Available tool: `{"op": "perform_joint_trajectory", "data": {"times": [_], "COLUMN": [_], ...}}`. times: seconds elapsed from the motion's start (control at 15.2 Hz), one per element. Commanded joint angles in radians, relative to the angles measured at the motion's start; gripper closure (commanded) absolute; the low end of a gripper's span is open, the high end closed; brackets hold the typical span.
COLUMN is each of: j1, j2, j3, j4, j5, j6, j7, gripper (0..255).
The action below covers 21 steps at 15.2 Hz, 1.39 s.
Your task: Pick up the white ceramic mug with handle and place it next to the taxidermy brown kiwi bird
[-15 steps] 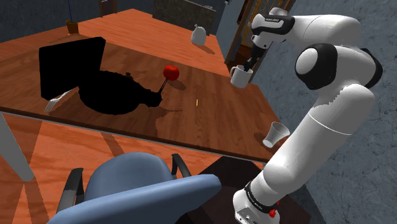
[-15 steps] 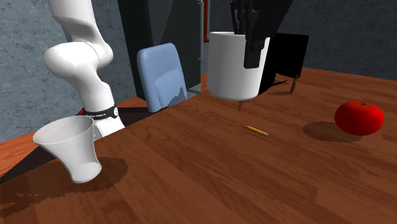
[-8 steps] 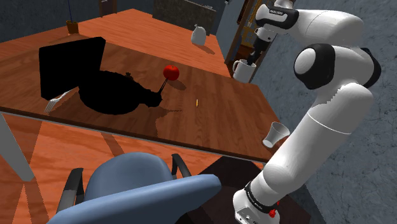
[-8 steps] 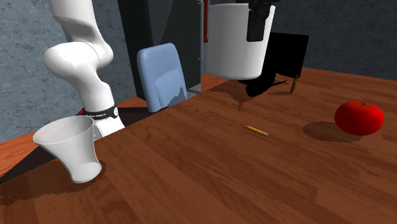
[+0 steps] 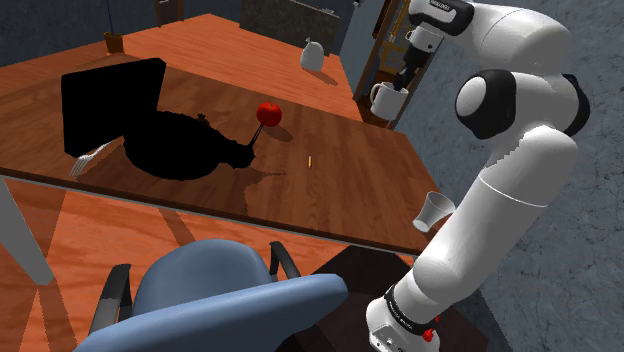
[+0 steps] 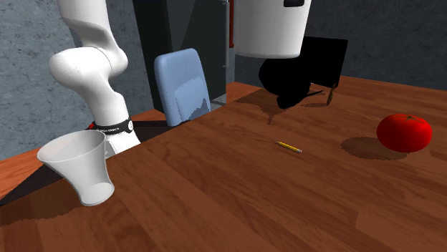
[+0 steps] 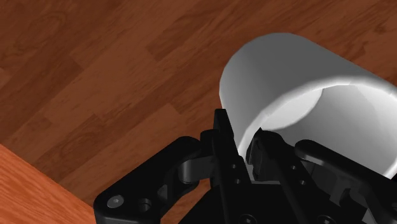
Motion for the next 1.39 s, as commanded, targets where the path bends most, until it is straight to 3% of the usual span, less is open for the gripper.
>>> {"op": "perform_joint_trajectory", "data": {"times": [0.0, 0.53, 0.92, 1.32], "j1": [-0.009, -0.054, 0.099, 0.199], "j2": [0.016, 0.093, -0.061, -0.154], "j3": [-0.003, -0.011, 0.048, 0.129], "j4": [0.049, 0.258, 0.075, -0.029], "j5": [0.009, 0.058, -0.041, -0.097], "j6": [-0.036, -0.179, -0.12, -0.093], "j7": [-0.005, -0.021, 0.149, 0.318], "gripper": [255, 255, 255, 255]}}
